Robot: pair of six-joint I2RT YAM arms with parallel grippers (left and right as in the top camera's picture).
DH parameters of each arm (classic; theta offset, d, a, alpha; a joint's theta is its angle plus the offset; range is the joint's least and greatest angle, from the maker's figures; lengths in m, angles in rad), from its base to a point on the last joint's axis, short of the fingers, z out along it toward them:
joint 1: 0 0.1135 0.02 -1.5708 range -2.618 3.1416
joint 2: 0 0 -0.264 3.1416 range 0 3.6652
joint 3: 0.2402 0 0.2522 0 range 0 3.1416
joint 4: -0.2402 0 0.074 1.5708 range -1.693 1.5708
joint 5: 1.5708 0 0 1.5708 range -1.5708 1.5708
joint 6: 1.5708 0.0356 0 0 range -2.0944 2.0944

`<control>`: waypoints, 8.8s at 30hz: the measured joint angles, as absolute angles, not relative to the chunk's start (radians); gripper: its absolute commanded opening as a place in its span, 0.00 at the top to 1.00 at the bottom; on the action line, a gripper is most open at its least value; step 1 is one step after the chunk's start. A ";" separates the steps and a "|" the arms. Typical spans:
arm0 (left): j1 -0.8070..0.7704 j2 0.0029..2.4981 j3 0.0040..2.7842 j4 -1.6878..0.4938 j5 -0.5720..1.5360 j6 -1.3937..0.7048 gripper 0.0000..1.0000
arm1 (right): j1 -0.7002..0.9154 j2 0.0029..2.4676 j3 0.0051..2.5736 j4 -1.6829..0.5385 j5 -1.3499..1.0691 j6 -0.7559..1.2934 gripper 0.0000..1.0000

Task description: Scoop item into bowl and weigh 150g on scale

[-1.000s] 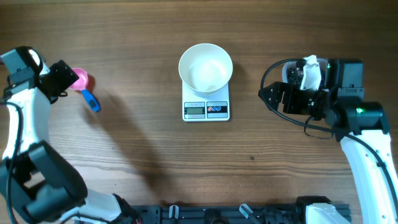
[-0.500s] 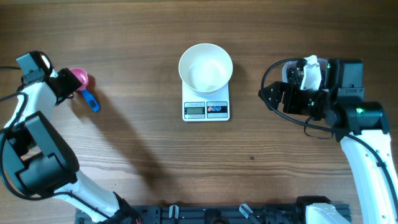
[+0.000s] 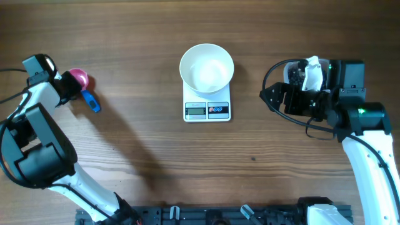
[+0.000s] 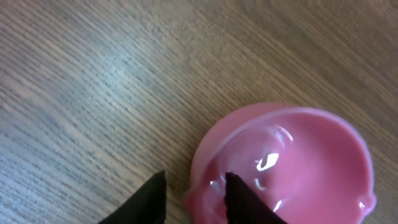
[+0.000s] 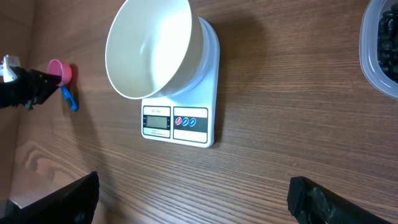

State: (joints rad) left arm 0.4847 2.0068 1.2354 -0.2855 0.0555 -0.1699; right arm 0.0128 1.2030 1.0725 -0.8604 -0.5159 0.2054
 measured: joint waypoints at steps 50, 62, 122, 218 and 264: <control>-0.248 1.399 1.245 -0.652 0.231 -1.675 0.96 | 0.300 1.203 1.076 -0.363 -0.704 0.506 0.30; -0.323 1.399 1.245 -0.791 0.197 -1.748 0.96 | 0.481 1.230 1.076 -0.323 -0.563 0.542 0.39; -0.412 1.398 1.245 -0.792 0.153 -1.750 0.15 | 0.533 1.338 1.076 -0.298 -0.470 0.730 0.96; -0.721 1.884 1.134 -0.386 -0.168 -0.490 0.96 | -0.056 1.105 1.077 -0.757 -0.451 0.391 0.96; -0.721 1.884 1.136 -0.418 -0.157 -0.490 0.96 | -0.056 1.105 1.077 -0.764 -0.443 0.391 0.96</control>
